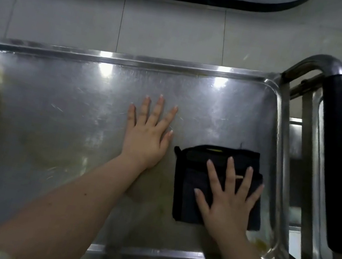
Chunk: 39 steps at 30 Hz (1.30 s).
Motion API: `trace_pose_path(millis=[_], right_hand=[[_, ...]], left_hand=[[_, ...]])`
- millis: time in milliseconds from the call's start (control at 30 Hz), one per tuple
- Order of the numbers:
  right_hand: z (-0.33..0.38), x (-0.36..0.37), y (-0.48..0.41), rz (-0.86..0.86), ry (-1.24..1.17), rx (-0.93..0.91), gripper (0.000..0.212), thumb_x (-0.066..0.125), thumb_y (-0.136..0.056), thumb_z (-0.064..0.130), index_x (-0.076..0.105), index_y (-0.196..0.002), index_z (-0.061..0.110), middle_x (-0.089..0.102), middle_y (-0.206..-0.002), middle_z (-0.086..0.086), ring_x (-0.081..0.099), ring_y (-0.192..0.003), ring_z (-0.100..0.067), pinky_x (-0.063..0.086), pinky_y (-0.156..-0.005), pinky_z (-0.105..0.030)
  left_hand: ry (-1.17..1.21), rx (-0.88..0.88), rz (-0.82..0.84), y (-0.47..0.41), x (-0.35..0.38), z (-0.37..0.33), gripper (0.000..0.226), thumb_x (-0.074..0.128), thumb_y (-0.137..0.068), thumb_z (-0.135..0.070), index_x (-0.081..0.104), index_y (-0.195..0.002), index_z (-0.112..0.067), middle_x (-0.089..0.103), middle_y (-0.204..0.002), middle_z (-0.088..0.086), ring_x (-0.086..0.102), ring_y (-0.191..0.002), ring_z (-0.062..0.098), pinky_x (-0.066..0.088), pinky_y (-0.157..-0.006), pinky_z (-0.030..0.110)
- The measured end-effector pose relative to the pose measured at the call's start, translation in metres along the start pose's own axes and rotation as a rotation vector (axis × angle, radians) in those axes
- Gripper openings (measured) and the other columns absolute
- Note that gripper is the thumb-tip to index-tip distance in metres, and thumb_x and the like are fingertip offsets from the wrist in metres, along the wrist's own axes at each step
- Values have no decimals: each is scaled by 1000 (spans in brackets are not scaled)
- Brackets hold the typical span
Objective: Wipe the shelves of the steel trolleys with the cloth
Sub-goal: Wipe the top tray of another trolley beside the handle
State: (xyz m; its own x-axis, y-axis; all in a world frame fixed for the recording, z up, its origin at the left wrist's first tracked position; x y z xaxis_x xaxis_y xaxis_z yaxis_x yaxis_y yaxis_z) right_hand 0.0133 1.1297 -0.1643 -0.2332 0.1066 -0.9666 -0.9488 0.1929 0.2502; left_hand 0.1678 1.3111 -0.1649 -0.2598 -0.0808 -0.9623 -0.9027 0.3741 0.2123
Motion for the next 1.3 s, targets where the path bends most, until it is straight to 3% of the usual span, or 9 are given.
trace_pose_path(millis=[200, 333, 433, 567, 667, 800, 933, 1133, 1300], right_hand=[[6, -5, 6, 39, 76, -25, 70, 25, -90, 68, 18, -153, 40, 9, -164, -8, 3, -145, -49, -6, -106, -75], [6, -7, 8, 43, 74, -82, 70, 27, -90, 69, 21, -153, 40, 11, -163, -9, 0, -146, -48, -2, -107, -76], [12, -9, -3, 45, 53, -106, 71, 25, -89, 70, 16, -153, 42, 7, -164, -9, -2, -145, -49, 1, -106, -77], [40, -24, -79, -3, 67, -176, 72, 23, -87, 74, 12, -152, 47, 6, -164, -6, -1, -145, -49, -2, -108, -74], [64, -37, -159, -14, 59, -129, 72, 16, -85, 78, 2, -150, 52, 0, -164, -1, -7, -146, -46, -6, -108, -73], [82, -44, -212, -6, 39, -73, 71, 15, -85, 79, 3, -150, 52, -6, -164, 5, -9, -147, -43, -7, -108, -72], [78, -35, -165, -3, 28, -111, 70, 14, -87, 77, 2, -151, 50, -2, -164, 6, -9, -147, -40, -4, -109, -72], [63, 4, 15, -16, -14, -103, 72, 33, -88, 70, 19, -153, 41, 12, -164, -3, 4, -147, -46, 6, -106, -76], [65, -13, -38, -48, -6, -10, 73, 27, -86, 73, 17, -152, 45, 8, -164, -5, -1, -145, -50, -1, -107, -75]], left_hand=[[102, 68, -1, -3, -10, 11, 58, 31, -103, -41, 8, -155, -35, 0, -165, 0, -7, -150, 29, -10, -119, 48], [-30, -13, -15, -9, -16, 58, 59, 15, -100, -54, 1, -155, -39, -5, -164, -3, -12, -149, 27, -19, -114, 49], [-54, -34, -24, -7, -14, 68, 60, 12, -99, -54, 2, -156, -38, -3, -165, -2, -9, -150, 28, -15, -115, 53], [-12, -27, -33, -11, -12, 69, 59, 9, -99, -52, 2, -156, -38, -2, -165, -4, -7, -150, 23, -9, -118, 54], [-12, -46, -48, -11, -13, 71, 60, 11, -98, -52, 4, -156, -36, -2, -164, -5, -6, -151, 22, -10, -116, 57], [-20, -86, -50, -12, -10, 73, 62, 12, -98, -51, 2, -157, -33, -4, -164, -6, -8, -150, 22, -8, -115, 62], [-29, -85, -37, -12, -8, 73, 62, 11, -98, -52, -2, -156, -34, -8, -164, -6, -10, -150, 23, -8, -115, 63], [-7, -68, -43, -11, -9, 71, 61, 11, -99, -51, -2, -156, -34, -7, -164, -5, -10, -150, 24, -9, -114, 63], [22, -59, -74, -9, -11, 73, 59, 16, -101, -47, 1, -156, -34, -4, -164, -5, -8, -150, 23, -9, -115, 61]])
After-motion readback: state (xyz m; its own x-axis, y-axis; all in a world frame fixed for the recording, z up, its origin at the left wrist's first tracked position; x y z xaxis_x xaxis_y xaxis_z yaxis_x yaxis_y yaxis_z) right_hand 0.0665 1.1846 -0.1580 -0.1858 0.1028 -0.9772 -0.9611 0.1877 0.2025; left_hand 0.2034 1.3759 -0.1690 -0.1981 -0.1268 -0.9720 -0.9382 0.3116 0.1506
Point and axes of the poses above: each hand's wrist, its own y-axis away from the middle knuckle, its own x-axis out of the palm, z = x × y, the point moved 10 cm from there along -y, towards the middle knuckle
